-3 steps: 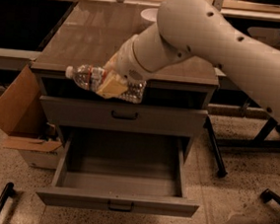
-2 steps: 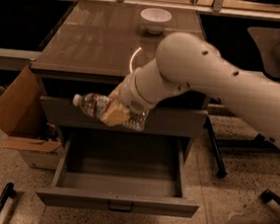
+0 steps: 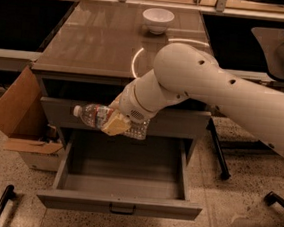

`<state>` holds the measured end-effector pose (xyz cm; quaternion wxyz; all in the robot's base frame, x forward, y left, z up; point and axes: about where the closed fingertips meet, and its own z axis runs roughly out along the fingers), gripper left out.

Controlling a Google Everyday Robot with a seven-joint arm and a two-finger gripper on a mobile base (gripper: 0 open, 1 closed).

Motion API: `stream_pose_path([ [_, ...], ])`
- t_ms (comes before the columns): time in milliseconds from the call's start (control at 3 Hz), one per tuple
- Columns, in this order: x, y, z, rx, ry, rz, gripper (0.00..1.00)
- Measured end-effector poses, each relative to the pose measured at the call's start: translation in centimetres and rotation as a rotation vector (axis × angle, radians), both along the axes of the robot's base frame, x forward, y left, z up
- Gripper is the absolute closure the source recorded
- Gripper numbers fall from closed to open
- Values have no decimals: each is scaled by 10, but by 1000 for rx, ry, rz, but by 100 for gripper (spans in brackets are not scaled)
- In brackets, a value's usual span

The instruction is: Place water bottle into middle drawer

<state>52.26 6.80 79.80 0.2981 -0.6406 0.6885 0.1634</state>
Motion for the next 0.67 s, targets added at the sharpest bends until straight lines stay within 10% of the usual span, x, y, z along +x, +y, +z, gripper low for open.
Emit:
stream_pose_path([
  [667, -14, -5, -103, -12, 113, -12, 100],
])
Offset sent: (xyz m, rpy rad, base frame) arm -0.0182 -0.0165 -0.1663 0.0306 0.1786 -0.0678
